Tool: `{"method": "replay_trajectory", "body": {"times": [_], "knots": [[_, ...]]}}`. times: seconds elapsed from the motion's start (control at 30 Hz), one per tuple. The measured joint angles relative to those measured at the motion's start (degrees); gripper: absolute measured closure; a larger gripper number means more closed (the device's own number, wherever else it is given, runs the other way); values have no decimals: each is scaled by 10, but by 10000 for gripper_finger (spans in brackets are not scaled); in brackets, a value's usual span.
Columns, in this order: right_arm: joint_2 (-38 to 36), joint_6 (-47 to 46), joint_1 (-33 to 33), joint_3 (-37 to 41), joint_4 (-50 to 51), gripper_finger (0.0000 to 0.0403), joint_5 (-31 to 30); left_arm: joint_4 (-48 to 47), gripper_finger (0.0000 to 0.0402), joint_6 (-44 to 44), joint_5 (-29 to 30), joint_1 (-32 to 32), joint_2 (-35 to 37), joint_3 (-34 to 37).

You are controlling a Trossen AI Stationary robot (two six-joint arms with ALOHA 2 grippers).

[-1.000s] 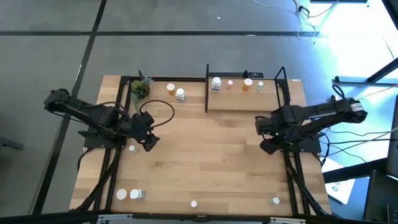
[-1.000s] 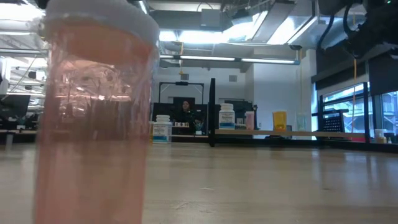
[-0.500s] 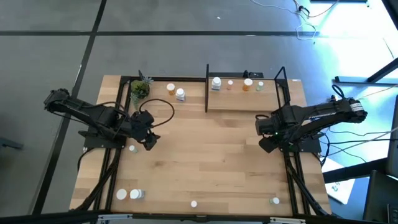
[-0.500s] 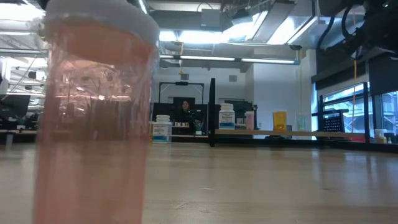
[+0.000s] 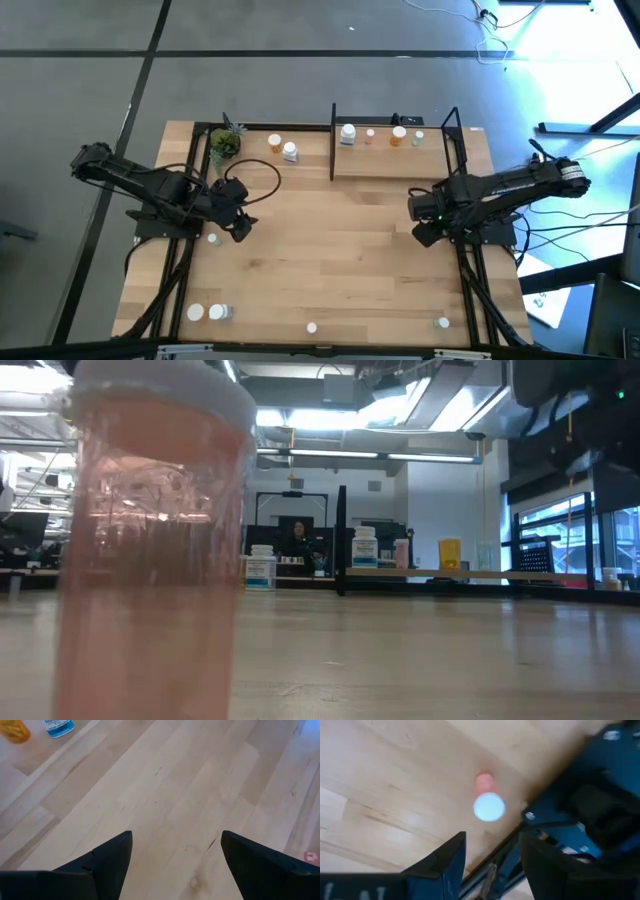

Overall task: Pick and place medicine bottles onto shelf by color
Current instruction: Put the top pink pill bottle on the shelf aligned with the other pink bottle

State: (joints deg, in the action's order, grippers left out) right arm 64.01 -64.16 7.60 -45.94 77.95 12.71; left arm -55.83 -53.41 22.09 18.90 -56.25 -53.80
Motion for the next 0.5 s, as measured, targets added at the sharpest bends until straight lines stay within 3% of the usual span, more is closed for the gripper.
{"method": "replay_trajectory", "body": {"times": [0.17, 0.5], "knots": [[0, 0, 0, 52, -55, 219, 13, 0, 103, 0, 0, 0, 0, 0], [2, 0, 0, 58, -75, 219, 10, 0, 103, 0, 0, 0, 0, 0]]}}
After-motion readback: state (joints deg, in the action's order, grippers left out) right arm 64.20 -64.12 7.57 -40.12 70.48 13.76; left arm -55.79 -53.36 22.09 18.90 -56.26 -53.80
